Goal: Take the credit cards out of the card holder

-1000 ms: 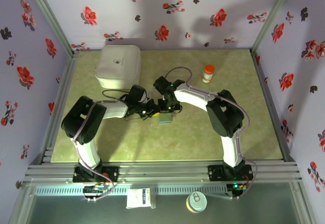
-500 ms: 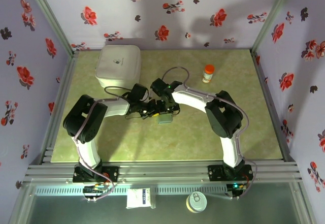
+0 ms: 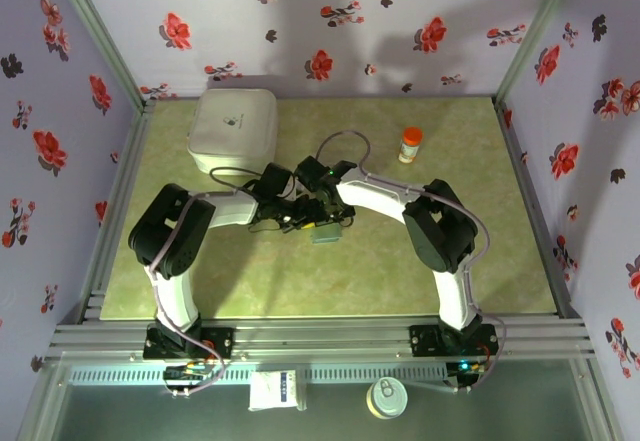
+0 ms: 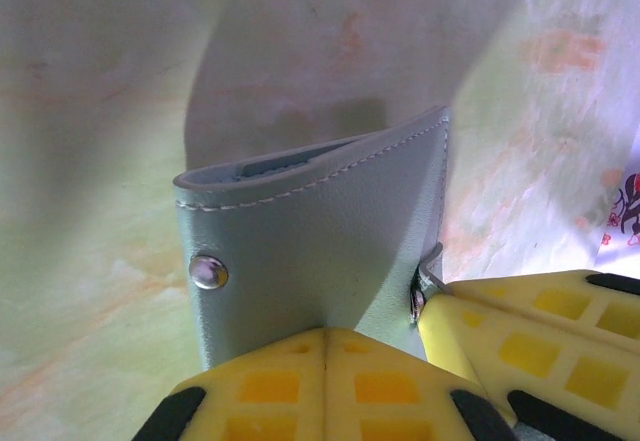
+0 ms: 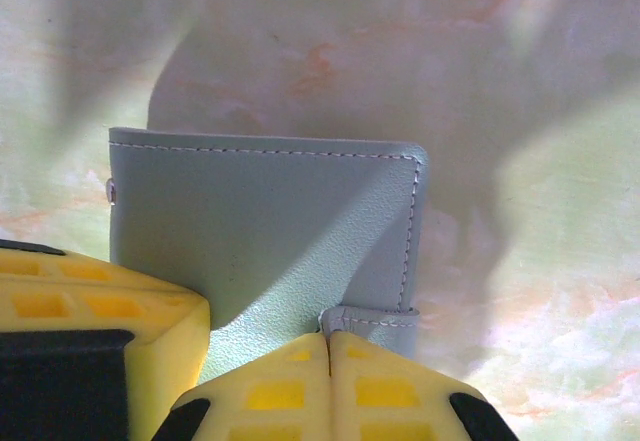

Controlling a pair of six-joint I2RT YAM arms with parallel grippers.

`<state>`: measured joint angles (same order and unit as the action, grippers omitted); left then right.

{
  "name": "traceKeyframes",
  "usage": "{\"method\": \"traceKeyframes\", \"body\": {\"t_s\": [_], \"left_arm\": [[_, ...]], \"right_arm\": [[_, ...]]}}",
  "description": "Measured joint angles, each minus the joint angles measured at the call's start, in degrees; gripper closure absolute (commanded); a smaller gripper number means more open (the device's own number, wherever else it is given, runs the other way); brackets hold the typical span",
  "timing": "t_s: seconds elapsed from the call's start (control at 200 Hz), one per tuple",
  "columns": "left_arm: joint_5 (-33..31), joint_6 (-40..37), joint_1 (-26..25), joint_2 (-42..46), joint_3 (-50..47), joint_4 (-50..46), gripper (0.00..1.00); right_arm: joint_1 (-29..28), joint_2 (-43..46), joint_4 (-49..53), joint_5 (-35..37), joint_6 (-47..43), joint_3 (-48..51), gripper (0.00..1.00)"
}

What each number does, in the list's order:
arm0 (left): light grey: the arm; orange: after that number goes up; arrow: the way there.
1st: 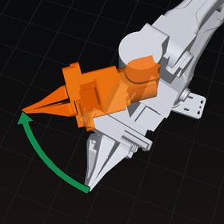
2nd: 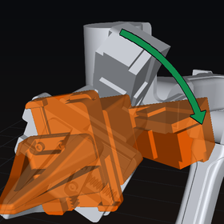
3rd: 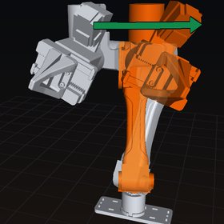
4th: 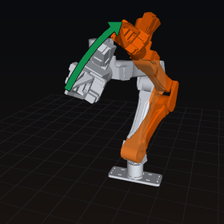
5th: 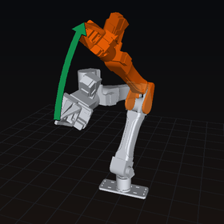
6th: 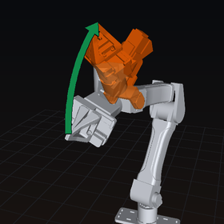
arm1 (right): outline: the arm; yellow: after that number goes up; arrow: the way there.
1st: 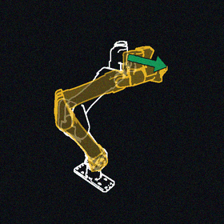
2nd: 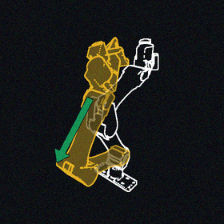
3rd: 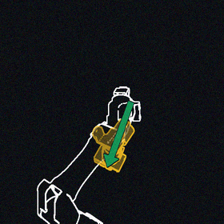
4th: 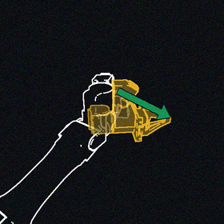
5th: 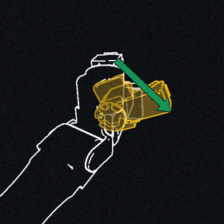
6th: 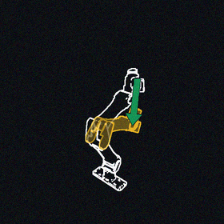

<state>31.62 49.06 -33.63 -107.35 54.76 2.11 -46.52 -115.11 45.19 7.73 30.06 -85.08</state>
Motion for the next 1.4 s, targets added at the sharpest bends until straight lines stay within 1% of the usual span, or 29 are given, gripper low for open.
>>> {"method": "traceKeyframes", "body": {"t_s": [0.27,0.43,0.605,0.675,0.74,0.785,1.06,1.175,1.4], "left_arm": [[0.1,-1.5,0.0,-0.6,1.3,-1.4,1.00],[0.2,-1.9,0.3,-0.7,1.5,-2.2,1.00],[0.1,-2.1,0.3,-0.7,1.9,-2.9,1.00],[0.2,-2.1,0.3,-0.6,2.0,-3.1,1.00],[0.2,-2.1,0.3,-0.6,2.0,-3.0,1.00],[0.4,-1.8,0.3,-0.5,2.0,-2.9,1.00],[0.6,-0.5,0.7,0.0,2.0,-3.3,0.87],[-0.3,0.0,0.8,0.8,2.0,-3.9,0.85],[-2.3,0.1,1.6,2.2,2.0,-5.1,0.83]], "right_arm": [[0.0,0.3,0.3,1.4,-0.1,0.1,1.00],[1.2,0.9,5.9,8.2,-0.1,0.8,1.00],[1.5,1.0,6.5,9.0,-0.1,2.1,1.00],[1.6,1.5,5.8,8.1,-0.1,3.1,1.00],[2.0,2.2,5.1,6.8,0.0,3.8,0.96],[2.4,2.7,4.4,5.9,0.0,4.2,0.91],[5.1,5.0,-0.2,-0.9,0.7,7.3,0.79],[6.2,5.3,-2.2,-3.8,1.2,8.4,0.75],[7.6,5.3,-7.0,-8.5,1.7,10.6,0.75]]}}
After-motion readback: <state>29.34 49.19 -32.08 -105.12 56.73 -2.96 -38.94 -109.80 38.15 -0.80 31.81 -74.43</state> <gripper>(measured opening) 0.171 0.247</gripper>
